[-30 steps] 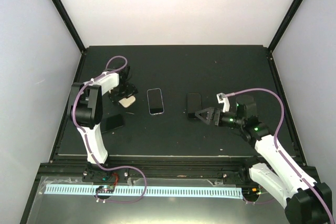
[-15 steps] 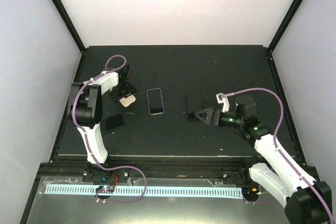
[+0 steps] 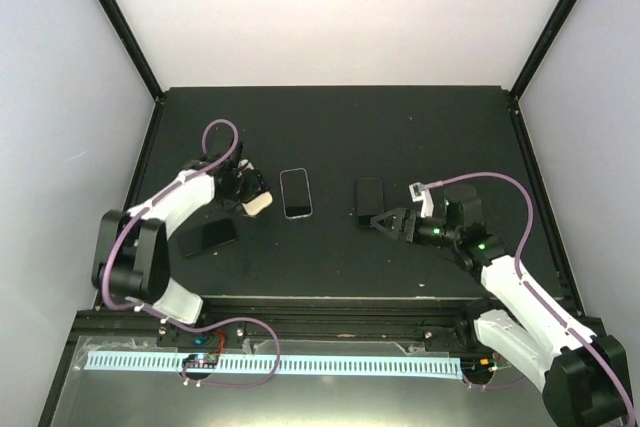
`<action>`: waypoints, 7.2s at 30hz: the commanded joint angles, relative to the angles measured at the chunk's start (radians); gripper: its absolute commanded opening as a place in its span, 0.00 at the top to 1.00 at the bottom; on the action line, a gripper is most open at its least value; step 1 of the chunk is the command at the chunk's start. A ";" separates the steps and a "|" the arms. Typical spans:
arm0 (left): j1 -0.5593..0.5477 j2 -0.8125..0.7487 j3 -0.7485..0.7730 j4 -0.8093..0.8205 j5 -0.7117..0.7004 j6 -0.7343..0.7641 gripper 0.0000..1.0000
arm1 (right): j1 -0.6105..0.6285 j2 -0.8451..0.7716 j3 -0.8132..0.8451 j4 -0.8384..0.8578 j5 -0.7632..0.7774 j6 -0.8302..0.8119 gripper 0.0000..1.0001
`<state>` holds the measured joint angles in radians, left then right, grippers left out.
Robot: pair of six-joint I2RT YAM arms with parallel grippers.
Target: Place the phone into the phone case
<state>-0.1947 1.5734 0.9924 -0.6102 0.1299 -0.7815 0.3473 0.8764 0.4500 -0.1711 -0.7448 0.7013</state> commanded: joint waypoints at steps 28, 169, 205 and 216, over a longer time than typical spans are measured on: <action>-0.476 -0.576 -0.468 0.667 0.274 -0.467 0.33 | 0.493 0.206 0.093 0.455 0.256 0.235 0.38; 0.311 -0.020 -0.202 -0.192 -0.042 -0.872 0.22 | 0.706 0.079 0.240 -0.192 0.838 -0.113 0.00; -0.029 -0.221 -0.241 -0.225 0.084 -0.491 0.35 | 0.703 -0.226 0.225 -0.269 1.091 -0.139 0.00; -0.077 -0.280 -0.195 -0.280 -0.120 -0.635 0.02 | 0.702 -0.227 0.208 -0.239 1.035 -0.114 0.00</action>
<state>-0.2779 1.2957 0.7479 -0.8410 0.1356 -1.3365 1.0512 0.6628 0.6582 -0.4412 0.3012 0.5816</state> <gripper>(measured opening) 0.926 0.999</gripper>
